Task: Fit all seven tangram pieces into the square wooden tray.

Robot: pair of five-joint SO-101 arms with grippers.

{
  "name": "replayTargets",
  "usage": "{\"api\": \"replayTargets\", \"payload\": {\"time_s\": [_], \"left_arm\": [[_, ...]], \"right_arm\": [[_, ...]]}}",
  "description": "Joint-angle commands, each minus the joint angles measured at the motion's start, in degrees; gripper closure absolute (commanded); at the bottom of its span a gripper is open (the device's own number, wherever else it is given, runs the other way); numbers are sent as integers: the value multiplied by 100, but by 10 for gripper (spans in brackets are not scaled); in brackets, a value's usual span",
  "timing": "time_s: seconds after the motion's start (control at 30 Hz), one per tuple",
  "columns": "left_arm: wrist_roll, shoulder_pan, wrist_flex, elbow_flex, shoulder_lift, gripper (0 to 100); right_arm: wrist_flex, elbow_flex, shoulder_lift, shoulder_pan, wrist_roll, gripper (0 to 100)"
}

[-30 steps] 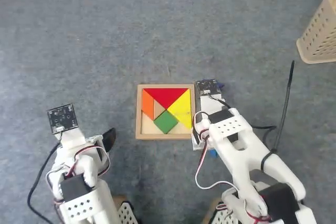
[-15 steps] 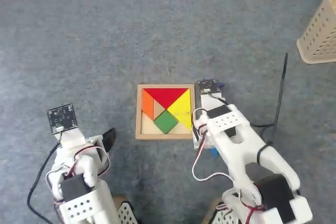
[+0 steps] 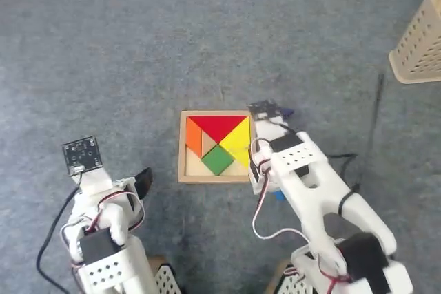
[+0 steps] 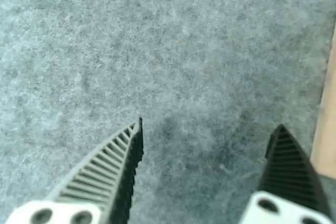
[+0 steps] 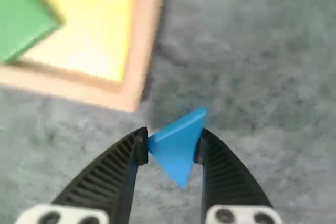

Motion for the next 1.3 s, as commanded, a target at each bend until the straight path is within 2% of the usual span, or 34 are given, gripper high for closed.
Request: {"api": "replayTargets", "payload": {"time_s": [0.0, 0.2, 0.4, 0.57, 0.7, 0.87, 0.93, 1.0, 1.1, 1.27], "left_arm": [[-9, 9, -9, -75, -70, 646], [-9, 9, -9, -75, -70, 646], [-9, 9, -9, -75, -70, 646], [-9, 9, -9, -75, -70, 646], [-9, 9, -9, -75, -70, 646], [-9, 9, -9, -75, -70, 646], [-9, 9, -9, -75, -70, 646], [-9, 9, -9, -75, -70, 646], [-9, 9, -9, -75, -70, 646], [-9, 9, -9, -75, -70, 646]], "right_arm": [[479, -1037, -646, 57, 536, 912], [664, -2479, 286, -365, -475, 912], [4, -3719, 2123, -1191, -1741, 912], [-101, -4615, 3029, -1262, -3385, 907], [-119, -4809, 3415, -1332, -4026, 906], [-163, -5310, 3802, -1525, -4044, 901], [-145, -5398, 3881, -1534, -3596, 850], [-145, -5407, 3881, -1534, -3191, 759], [-145, -5398, 3925, -1534, -3103, 636], [145, -5433, 3864, -1640, -3007, 604]]}}
